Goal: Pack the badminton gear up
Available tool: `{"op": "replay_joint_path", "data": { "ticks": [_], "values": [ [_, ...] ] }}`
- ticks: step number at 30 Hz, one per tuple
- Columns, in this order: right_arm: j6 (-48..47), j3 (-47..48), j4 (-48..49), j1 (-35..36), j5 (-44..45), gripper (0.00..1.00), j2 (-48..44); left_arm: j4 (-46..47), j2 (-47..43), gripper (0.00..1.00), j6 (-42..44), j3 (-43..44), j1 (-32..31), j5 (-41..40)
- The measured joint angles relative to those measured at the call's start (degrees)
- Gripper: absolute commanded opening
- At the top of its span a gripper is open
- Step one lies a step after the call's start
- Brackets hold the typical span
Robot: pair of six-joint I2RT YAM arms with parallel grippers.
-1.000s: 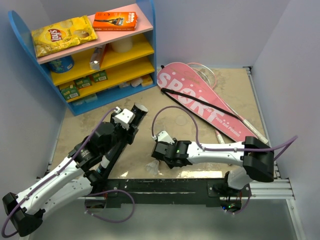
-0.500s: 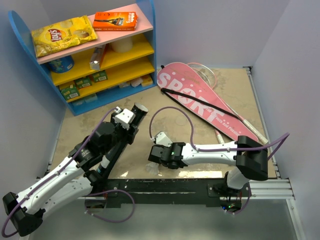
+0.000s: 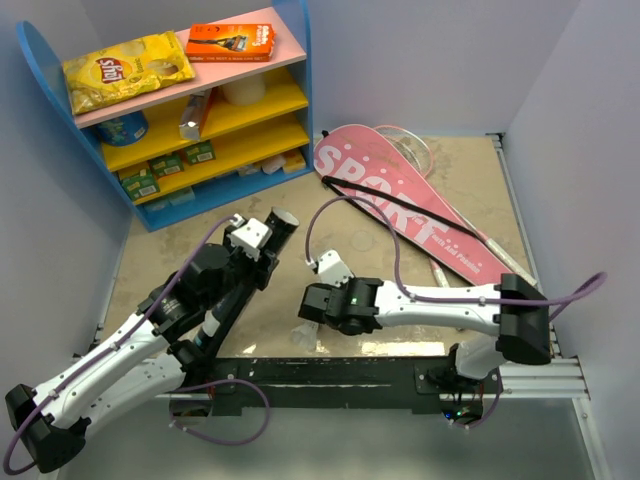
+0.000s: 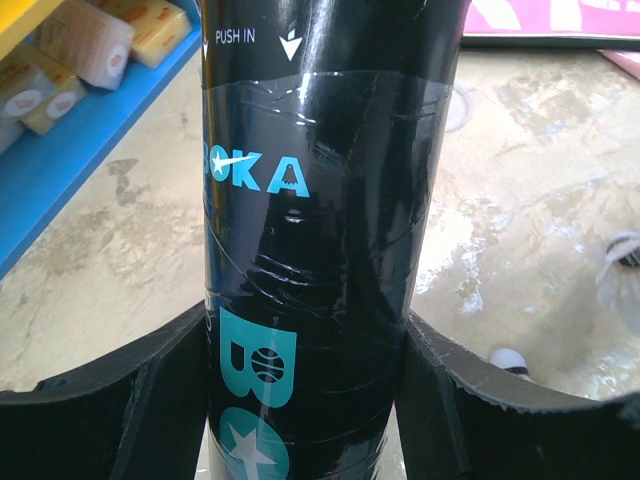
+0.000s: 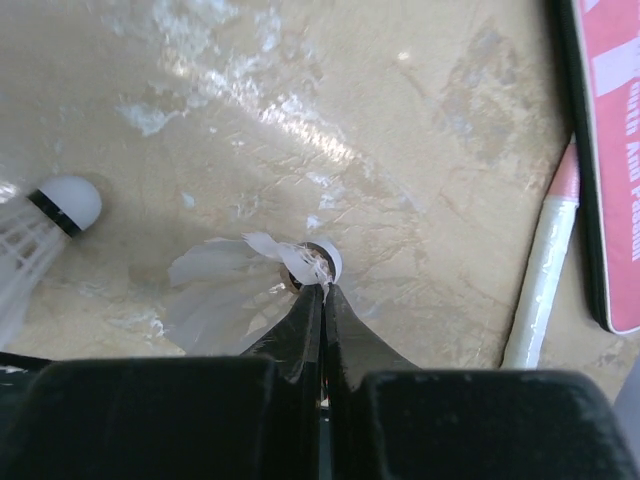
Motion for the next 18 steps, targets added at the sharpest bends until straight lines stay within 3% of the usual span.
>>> {"op": "replay_joint_path", "data": {
  "ticks": [7,18],
  "values": [
    [-0.2,3.6,-1.0,-2.9,2.7,0.0,-12.3,-0.1,0.1,0.0,0.9,0.0,0.0,9.2],
    [-10.7,3.7,9.8,-23.3,-7.8,0.0,-26.1,0.3,1.5,0.0,3.1,0.0,-1.9,28.0]
  ]
}}
